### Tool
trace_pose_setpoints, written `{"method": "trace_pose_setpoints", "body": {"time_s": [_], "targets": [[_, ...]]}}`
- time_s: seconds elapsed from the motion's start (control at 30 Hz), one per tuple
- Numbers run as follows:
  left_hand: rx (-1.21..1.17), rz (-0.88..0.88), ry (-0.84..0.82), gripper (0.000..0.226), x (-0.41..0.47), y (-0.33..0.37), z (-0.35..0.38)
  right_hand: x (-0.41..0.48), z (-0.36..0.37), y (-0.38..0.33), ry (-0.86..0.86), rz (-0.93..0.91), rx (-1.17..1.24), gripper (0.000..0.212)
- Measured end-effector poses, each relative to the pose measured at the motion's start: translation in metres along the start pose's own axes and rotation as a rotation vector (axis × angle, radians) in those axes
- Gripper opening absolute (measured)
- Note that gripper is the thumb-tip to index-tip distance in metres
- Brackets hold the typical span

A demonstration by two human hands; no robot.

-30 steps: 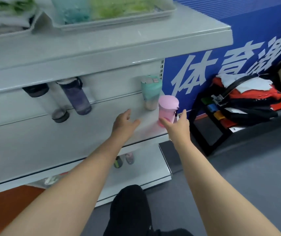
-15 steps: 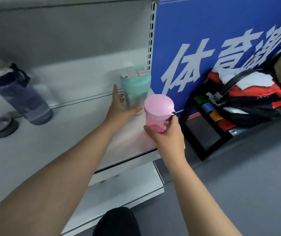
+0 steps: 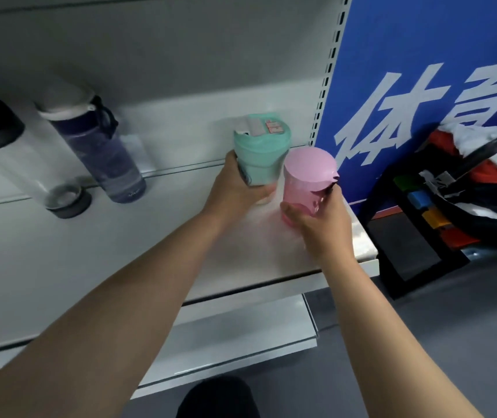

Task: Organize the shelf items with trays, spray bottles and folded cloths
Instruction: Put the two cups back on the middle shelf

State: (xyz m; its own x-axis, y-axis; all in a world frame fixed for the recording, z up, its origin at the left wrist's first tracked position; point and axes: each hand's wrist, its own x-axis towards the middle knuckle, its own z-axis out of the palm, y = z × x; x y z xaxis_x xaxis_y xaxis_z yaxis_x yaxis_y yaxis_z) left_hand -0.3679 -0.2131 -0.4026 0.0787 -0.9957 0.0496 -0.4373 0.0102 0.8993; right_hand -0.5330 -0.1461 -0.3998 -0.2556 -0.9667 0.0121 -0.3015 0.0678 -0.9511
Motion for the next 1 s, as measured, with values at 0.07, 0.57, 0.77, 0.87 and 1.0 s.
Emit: {"method": "trace_pose_setpoints", "body": {"time_s": [0.07,0.57,0.77,0.87,1.0], "targets": [[0.009,-0.027,0.074,0.070,-0.004,-0.010,-0.021,0.006,0.009,-0.002,-0.028,-0.016,0.023,0.068],[-0.013,-0.015,0.347,0.077,-0.005,-0.057,-0.095,0.048,0.096,-0.033,-0.171,-0.036,-0.044,0.059],[-0.040,0.011,0.358,0.078,0.004,-0.066,-0.096,0.055,0.123,-0.042,-0.149,-0.028,-0.010,0.058],[-0.064,0.002,0.342,0.079,0.005,-0.067,-0.093,0.056,0.122,-0.039,-0.151,-0.009,-0.026,0.058],[-0.095,-0.063,0.310,0.073,0.005,-0.061,-0.096,0.054,0.117,-0.041,-0.131,0.013,-0.101,0.055]]}}
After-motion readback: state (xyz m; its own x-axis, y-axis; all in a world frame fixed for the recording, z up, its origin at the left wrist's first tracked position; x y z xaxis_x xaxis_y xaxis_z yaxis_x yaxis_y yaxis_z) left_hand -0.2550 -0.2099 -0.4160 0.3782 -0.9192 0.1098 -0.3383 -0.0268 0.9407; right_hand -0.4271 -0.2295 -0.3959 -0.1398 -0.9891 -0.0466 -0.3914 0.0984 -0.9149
